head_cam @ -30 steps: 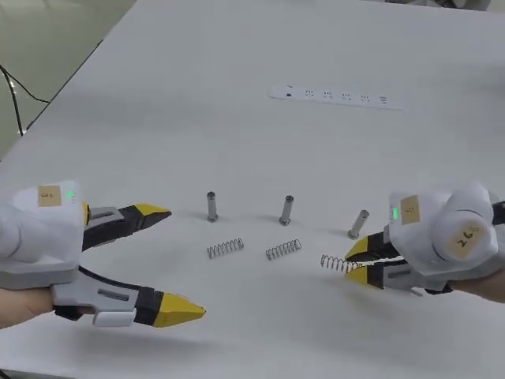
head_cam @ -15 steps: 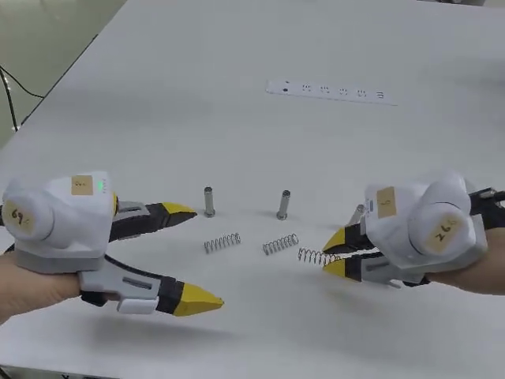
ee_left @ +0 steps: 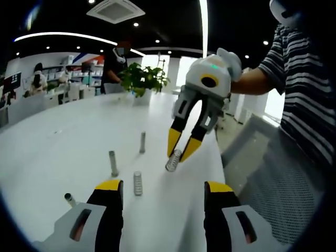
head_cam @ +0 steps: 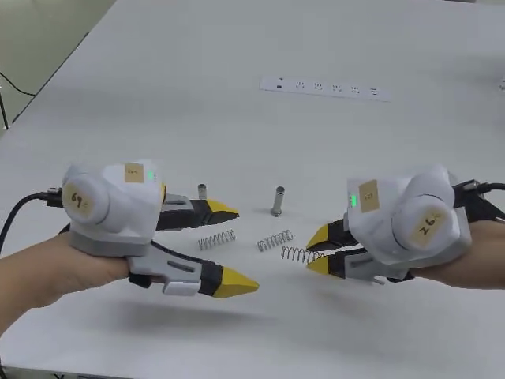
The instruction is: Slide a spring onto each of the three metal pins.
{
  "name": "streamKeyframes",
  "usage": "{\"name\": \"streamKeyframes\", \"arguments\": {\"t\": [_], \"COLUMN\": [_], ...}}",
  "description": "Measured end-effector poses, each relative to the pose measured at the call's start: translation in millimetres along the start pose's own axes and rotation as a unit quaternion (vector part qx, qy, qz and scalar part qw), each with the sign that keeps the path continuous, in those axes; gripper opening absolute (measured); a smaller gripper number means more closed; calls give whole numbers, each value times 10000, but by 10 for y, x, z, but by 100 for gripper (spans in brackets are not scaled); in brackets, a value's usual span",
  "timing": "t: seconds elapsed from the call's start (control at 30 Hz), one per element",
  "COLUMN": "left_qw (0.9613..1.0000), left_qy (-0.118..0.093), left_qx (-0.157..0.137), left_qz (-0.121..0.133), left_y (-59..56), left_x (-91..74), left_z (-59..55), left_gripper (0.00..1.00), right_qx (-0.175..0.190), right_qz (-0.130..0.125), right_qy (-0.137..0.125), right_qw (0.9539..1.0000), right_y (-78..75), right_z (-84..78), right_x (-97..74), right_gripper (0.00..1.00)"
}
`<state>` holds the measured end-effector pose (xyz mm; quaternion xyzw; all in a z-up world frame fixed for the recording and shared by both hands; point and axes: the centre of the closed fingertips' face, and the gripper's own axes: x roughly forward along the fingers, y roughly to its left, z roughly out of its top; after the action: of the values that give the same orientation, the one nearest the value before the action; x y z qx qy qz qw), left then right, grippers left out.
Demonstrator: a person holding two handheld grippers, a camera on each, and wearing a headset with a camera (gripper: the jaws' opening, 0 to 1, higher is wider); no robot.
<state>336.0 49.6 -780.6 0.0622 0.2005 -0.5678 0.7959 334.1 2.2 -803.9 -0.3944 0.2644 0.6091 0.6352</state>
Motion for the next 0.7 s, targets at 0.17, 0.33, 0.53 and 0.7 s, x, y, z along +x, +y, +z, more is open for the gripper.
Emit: {"name": "streamKeyframes", "arguments": {"t": [0.17,0.33,0.53,0.7], "left_qw": [9998,9995,9992,9990], "left_qy": [-133,-222,-315,-297], "left_qx": [1,15,-62,-45], "left_qz": [-174,-233,-248,-322], "left_y": [-38,-67,-66,-95], "left_x": [97,172,213,243], "left_z": [81,123,142,133], "left_gripper": [53,48,37,30], "right_qx": [-27,-49,-69,-93], "right_qz": [42,49,73,85], "right_qy": [-22,0,-46,-27], "right_qw": [10000,10000,9999,9999], "right_y": [22,19,25,32], "right_z": [41,66,113,118], "right_x": [-6,-6,-12,-19], "right_gripper": [7,8,7,7]}}
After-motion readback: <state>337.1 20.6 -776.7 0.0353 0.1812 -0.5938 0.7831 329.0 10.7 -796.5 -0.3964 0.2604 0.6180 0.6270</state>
